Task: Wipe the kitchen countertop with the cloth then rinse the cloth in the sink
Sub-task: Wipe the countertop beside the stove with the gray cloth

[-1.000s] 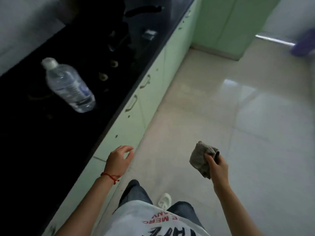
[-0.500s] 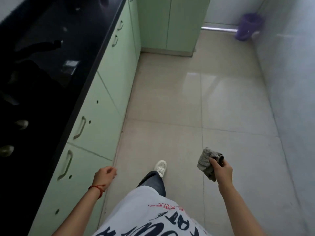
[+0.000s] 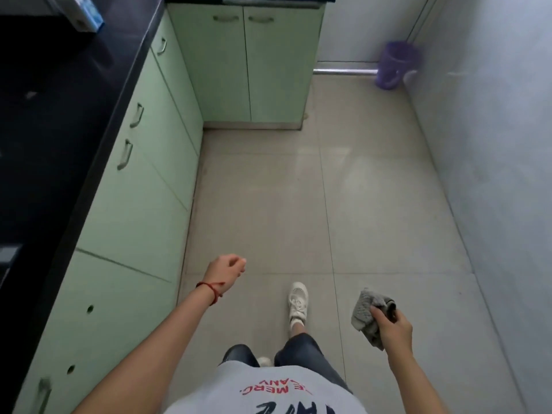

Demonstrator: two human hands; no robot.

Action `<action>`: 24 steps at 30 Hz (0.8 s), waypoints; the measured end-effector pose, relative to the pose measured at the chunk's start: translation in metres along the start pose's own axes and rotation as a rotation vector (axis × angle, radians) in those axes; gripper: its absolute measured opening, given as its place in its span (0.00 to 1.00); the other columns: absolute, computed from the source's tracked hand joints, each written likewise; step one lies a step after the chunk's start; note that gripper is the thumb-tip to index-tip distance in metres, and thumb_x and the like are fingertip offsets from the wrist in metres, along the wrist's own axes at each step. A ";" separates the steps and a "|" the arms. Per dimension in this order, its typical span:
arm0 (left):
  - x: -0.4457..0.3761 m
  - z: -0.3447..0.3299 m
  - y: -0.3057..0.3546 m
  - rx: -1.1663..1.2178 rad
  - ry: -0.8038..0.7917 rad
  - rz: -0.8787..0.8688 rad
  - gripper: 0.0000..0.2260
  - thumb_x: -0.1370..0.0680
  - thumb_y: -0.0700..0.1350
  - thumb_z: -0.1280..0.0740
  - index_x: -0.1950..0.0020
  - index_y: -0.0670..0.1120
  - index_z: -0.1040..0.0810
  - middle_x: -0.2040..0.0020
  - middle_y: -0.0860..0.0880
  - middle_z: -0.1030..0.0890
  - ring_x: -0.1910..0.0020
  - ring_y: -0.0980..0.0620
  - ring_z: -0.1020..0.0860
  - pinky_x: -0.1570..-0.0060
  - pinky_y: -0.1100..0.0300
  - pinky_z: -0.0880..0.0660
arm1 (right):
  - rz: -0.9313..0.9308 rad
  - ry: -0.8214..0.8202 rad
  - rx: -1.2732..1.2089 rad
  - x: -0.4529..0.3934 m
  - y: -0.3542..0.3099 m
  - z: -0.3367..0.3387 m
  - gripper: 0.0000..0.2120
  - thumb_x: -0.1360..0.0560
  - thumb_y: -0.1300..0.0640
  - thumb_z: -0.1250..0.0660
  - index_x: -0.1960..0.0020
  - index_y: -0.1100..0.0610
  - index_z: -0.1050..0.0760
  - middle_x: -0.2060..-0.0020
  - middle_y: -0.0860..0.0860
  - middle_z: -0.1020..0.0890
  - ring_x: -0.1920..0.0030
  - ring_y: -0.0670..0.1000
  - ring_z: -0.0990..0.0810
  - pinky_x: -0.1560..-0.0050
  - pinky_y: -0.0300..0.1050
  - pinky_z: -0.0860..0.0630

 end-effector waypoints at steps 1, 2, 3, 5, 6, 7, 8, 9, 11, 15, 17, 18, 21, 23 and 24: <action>-0.021 0.000 0.015 -0.019 0.001 -0.007 0.12 0.28 0.52 0.38 0.69 0.48 0.25 0.60 0.39 0.17 0.59 0.46 0.20 0.51 0.52 0.25 | 0.006 -0.007 0.000 -0.019 -0.015 -0.007 0.13 0.28 0.63 0.32 0.44 0.64 0.25 0.49 0.61 0.20 0.50 0.58 0.22 0.49 0.50 0.26; -0.037 0.002 0.025 -0.041 0.006 -0.004 0.12 0.25 0.50 0.37 0.67 0.47 0.25 0.59 0.39 0.17 0.57 0.45 0.19 0.51 0.52 0.25 | 0.014 -0.015 0.005 -0.035 -0.030 -0.014 0.13 0.28 0.63 0.32 0.44 0.64 0.25 0.50 0.61 0.20 0.50 0.58 0.23 0.48 0.50 0.26; -0.049 0.002 0.032 -0.043 0.006 0.005 0.12 0.24 0.47 0.37 0.66 0.47 0.24 0.58 0.39 0.17 0.57 0.44 0.19 0.51 0.53 0.25 | 0.020 -0.019 0.018 -0.046 -0.045 -0.021 0.14 0.28 0.62 0.32 0.44 0.64 0.24 0.50 0.61 0.20 0.50 0.58 0.22 0.47 0.52 0.26; -0.076 0.005 0.048 -0.026 0.013 0.049 0.12 0.23 0.45 0.37 0.67 0.47 0.25 0.61 0.41 0.18 0.58 0.45 0.20 0.51 0.53 0.25 | 0.020 -0.034 0.029 -0.081 -0.082 -0.036 0.13 0.28 0.62 0.31 0.44 0.63 0.24 0.51 0.60 0.20 0.51 0.57 0.22 0.45 0.54 0.26; -0.087 0.008 0.052 -0.003 0.018 0.079 0.13 0.23 0.44 0.37 0.68 0.48 0.25 0.63 0.42 0.19 0.59 0.45 0.21 0.51 0.52 0.24 | 0.027 -0.052 0.038 -0.096 -0.104 -0.046 0.12 0.28 0.62 0.31 0.45 0.63 0.24 0.52 0.59 0.20 0.51 0.57 0.22 0.45 0.54 0.26; -0.098 0.012 0.053 0.034 0.022 0.114 0.12 0.25 0.45 0.36 0.69 0.48 0.25 0.65 0.44 0.20 0.61 0.46 0.22 0.50 0.50 0.24 | 0.041 -0.073 0.057 -0.110 -0.126 -0.057 0.11 0.28 0.62 0.31 0.47 0.62 0.24 0.53 0.59 0.20 0.52 0.57 0.23 0.46 0.54 0.26; -0.108 0.019 0.053 0.073 0.038 0.150 0.11 0.27 0.47 0.35 0.70 0.49 0.25 0.67 0.46 0.20 0.62 0.47 0.22 0.49 0.49 0.24 | 0.052 -0.094 0.081 -0.123 -0.148 -0.069 0.09 0.28 0.62 0.31 0.49 0.61 0.24 0.54 0.59 0.20 0.53 0.57 0.22 0.47 0.54 0.25; -0.119 0.026 0.052 0.110 0.064 0.176 0.10 0.29 0.48 0.35 0.71 0.49 0.25 0.69 0.47 0.21 0.63 0.47 0.23 0.49 0.48 0.23 | 0.061 -0.119 0.101 -0.133 -0.170 -0.083 0.08 0.28 0.61 0.31 0.50 0.61 0.24 0.54 0.59 0.20 0.54 0.57 0.22 0.48 0.55 0.25; -0.135 0.042 0.052 0.160 0.124 0.237 0.11 0.27 0.45 0.34 0.70 0.48 0.24 0.69 0.48 0.21 0.63 0.47 0.22 0.50 0.50 0.23 | 0.085 -0.173 0.120 -0.153 -0.213 -0.113 0.08 0.28 0.60 0.31 0.50 0.60 0.24 0.55 0.58 0.20 0.54 0.57 0.22 0.48 0.54 0.25; -0.172 0.077 0.052 0.258 0.218 0.338 0.14 0.23 0.38 0.37 0.69 0.44 0.25 0.70 0.48 0.23 0.66 0.49 0.25 0.63 0.62 0.29 | 0.181 -0.284 0.149 -0.187 -0.297 -0.186 0.07 0.28 0.62 0.32 0.51 0.59 0.25 0.59 0.56 0.20 0.55 0.56 0.22 0.51 0.51 0.25; -0.202 0.094 0.048 0.289 0.247 0.367 0.14 0.23 0.38 0.37 0.68 0.44 0.25 0.70 0.48 0.23 0.66 0.49 0.25 0.64 0.63 0.31 | 0.226 -0.320 0.148 -0.203 -0.336 -0.225 0.07 0.28 0.63 0.32 0.50 0.60 0.25 0.61 0.53 0.21 0.57 0.54 0.23 0.56 0.46 0.26; -0.217 0.104 0.047 0.302 0.263 0.382 0.14 0.23 0.38 0.37 0.68 0.45 0.25 0.70 0.48 0.22 0.65 0.49 0.24 0.64 0.63 0.31 | 0.244 -0.331 0.142 -0.212 -0.354 -0.244 0.07 0.28 0.64 0.32 0.50 0.60 0.26 0.61 0.53 0.21 0.58 0.53 0.23 0.58 0.45 0.27; -0.266 0.140 0.056 0.328 0.298 0.415 0.13 0.24 0.40 0.36 0.68 0.47 0.24 0.69 0.49 0.21 0.64 0.47 0.23 0.59 0.61 0.27 | 0.277 -0.352 0.156 -0.237 -0.400 -0.299 0.08 0.28 0.64 0.33 0.49 0.61 0.25 0.61 0.53 0.22 0.60 0.52 0.24 0.61 0.42 0.28; -0.301 0.166 0.071 0.327 0.308 0.414 0.13 0.24 0.41 0.36 0.68 0.48 0.23 0.69 0.49 0.20 0.63 0.46 0.21 0.52 0.55 0.24 | 0.284 -0.366 0.182 -0.252 -0.427 -0.333 0.08 0.28 0.65 0.32 0.49 0.62 0.24 0.61 0.54 0.21 0.58 0.54 0.24 0.60 0.44 0.27; -0.318 0.181 0.082 0.326 0.309 0.405 0.13 0.24 0.41 0.36 0.69 0.48 0.23 0.69 0.50 0.20 0.62 0.46 0.21 0.50 0.53 0.24 | 0.285 -0.373 0.198 -0.258 -0.440 -0.349 0.08 0.28 0.65 0.32 0.49 0.62 0.24 0.60 0.55 0.21 0.57 0.54 0.24 0.57 0.45 0.28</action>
Point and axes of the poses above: each hand's wrist, its own x-axis away from the middle knuckle, its own z-axis out of the back of the hand, y = z × x, the point moved 7 cm from there along -x, towards the middle knuckle
